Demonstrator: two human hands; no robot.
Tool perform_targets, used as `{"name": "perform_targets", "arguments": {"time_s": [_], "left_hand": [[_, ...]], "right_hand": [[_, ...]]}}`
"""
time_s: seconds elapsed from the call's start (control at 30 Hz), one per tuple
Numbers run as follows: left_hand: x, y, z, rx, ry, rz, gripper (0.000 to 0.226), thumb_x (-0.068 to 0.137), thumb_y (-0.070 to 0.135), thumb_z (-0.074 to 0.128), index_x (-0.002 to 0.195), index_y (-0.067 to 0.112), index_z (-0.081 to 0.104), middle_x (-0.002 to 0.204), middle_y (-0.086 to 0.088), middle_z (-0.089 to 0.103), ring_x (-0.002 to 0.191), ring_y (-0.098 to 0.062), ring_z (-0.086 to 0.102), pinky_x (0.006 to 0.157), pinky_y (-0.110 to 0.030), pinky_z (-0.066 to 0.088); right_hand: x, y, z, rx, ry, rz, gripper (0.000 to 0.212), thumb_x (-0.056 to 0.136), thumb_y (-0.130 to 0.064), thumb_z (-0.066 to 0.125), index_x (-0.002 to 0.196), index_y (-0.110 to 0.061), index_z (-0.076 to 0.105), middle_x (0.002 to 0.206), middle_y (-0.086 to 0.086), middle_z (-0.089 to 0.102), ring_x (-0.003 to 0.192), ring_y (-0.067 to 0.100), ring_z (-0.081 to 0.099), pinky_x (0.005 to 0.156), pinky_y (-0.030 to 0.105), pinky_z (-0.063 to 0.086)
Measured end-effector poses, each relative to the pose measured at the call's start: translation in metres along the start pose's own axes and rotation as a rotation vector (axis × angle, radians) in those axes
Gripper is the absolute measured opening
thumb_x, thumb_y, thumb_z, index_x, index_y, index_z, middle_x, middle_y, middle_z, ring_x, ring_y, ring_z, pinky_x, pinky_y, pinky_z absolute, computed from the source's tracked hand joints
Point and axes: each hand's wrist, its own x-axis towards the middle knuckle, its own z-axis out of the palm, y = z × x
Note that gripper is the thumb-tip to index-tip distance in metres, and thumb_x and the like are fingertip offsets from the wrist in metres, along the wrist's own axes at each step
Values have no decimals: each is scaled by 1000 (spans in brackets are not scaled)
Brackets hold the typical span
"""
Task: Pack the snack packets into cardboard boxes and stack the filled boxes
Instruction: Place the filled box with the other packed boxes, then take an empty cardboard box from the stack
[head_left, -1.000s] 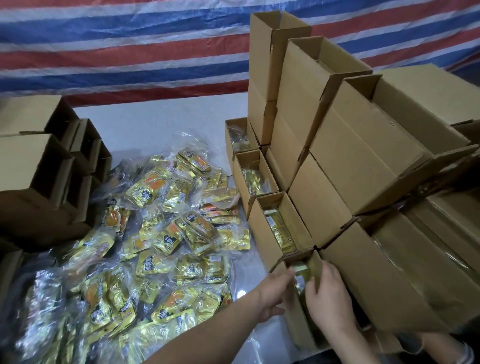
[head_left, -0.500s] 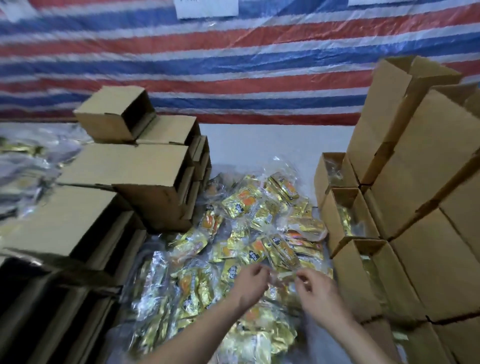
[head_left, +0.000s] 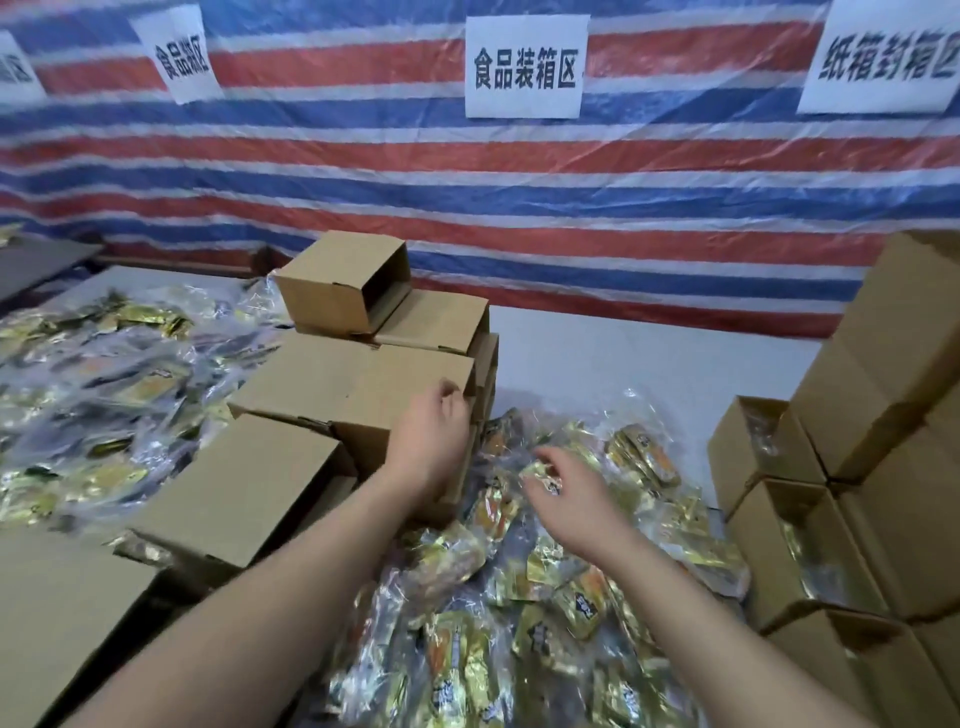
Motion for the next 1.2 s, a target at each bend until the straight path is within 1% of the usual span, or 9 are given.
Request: {"name": "perform_targets", "arguments": {"time_s": [0.07, 0.17, 0.47, 0.63, 0.73, 0.87, 0.97, 1.13, 1.2], "left_hand": [[54, 3, -24, 125, 131, 50, 33, 99, 28, 53, 130, 15, 58, 124, -4, 62, 114, -20, 59, 93, -30, 45], [127, -4, -55, 465, 279, 161, 37, 94, 29, 57, 126, 11, 58, 125, -11, 60, 115, -29, 57, 95, -42, 49], [252, -47, -72, 839, 116, 65, 57, 93, 45, 54, 137, 10, 45, 137, -15, 50, 128, -35, 46, 106, -50, 38], [270, -55, -71, 919, 11, -40, 51, 95, 27, 50, 142, 10, 42, 142, -18, 48, 132, -38, 43, 111, -51, 35], [266, -54, -78, 960, 82, 40, 38, 95, 15, 50, 132, 8, 49, 126, -18, 57, 118, -37, 53, 99, -48, 45], [255, -33, -110, 859, 224, 123, 21, 95, 9, 49, 114, 8, 57, 106, -16, 62, 98, -36, 61, 80, -46, 53], [239, 4, -137, 684, 228, 123, 17, 95, 13, 47, 106, 11, 59, 98, -14, 64, 91, -36, 63, 81, -47, 56], [193, 69, -149, 466, 89, 224, 23, 100, 17, 45, 116, 13, 61, 98, -8, 60, 88, -24, 57, 78, -36, 49], [165, 90, -145, 405, 14, 303, 27, 102, 19, 45, 124, 15, 61, 101, -3, 57, 92, -20, 55, 79, -33, 46]], "right_hand": [[27, -25, -5, 5, -10, -30, 58, 97, -46, 52, 151, -29, 35, 151, -7, 43, 129, 13, 46, 103, 33, 39], [61, -54, -9, 13, -26, -60, 66, 97, -47, 51, 155, -29, 26, 160, -7, 31, 144, 16, 35, 113, 37, 32], [125, -82, -16, -18, 61, -70, 67, 98, -44, 50, 157, -29, 22, 163, -8, 24, 149, 14, 24, 116, 32, 21], [138, -88, -22, -6, 101, -63, 65, 98, -43, 50, 156, -28, 24, 162, -7, 27, 147, 14, 26, 111, 29, 22], [139, -93, -27, -15, 110, -59, 64, 99, -41, 50, 156, -26, 25, 161, -5, 28, 147, 16, 28, 114, 34, 26], [139, -103, -41, -31, 127, -76, 62, 100, -37, 50, 156, -24, 26, 161, -3, 29, 147, 17, 29, 115, 34, 26], [140, -117, -63, -14, 171, -89, 61, 100, -35, 51, 155, -23, 28, 161, -1, 30, 146, 19, 31, 115, 36, 28], [132, -148, -103, -25, 274, -149, 58, 100, -34, 54, 152, -23, 33, 156, 1, 36, 132, 19, 43, 98, 36, 41], [124, -158, -122, -54, 326, -169, 60, 98, -38, 57, 151, -26, 32, 158, 1, 34, 138, 24, 41, 103, 43, 44]]}}
